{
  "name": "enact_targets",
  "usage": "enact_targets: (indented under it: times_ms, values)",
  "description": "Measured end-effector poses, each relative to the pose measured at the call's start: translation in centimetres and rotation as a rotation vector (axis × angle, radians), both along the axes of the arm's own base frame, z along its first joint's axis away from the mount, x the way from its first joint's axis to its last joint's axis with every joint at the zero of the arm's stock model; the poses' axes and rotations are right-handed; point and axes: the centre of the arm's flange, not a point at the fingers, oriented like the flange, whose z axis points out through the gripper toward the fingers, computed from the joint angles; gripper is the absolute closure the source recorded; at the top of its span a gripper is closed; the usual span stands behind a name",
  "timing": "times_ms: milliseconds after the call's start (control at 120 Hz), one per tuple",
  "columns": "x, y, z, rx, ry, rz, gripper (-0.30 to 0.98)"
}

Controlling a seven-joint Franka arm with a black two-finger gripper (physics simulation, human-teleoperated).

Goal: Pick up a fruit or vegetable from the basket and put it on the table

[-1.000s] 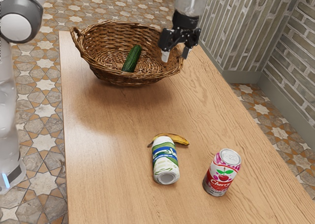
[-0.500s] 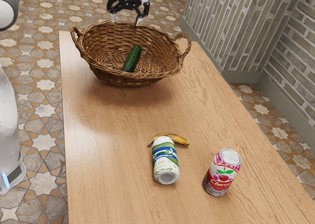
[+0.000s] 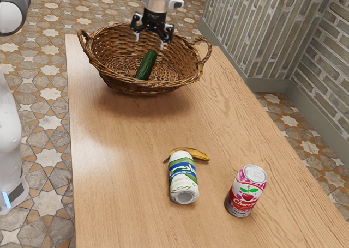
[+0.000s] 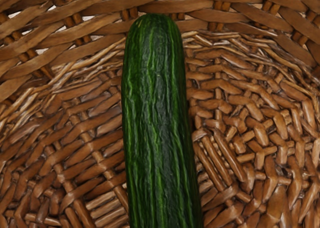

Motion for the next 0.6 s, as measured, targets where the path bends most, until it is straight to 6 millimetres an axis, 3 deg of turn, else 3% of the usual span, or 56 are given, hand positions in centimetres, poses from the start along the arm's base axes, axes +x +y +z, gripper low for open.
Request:
enact_targets:
  times_ms: [167, 300, 600]
  values:
    - [-0.3, 0.0, -1.3, -0.092, -0.034, -0.005, 0.00]
    - [-0.8, 0.5, -1.3, -0.112, -0.055, 0.033, 0.00]
    - [-1.2, 1.0, -4.4, -0.142, -0.012, 0.102, 0.05]
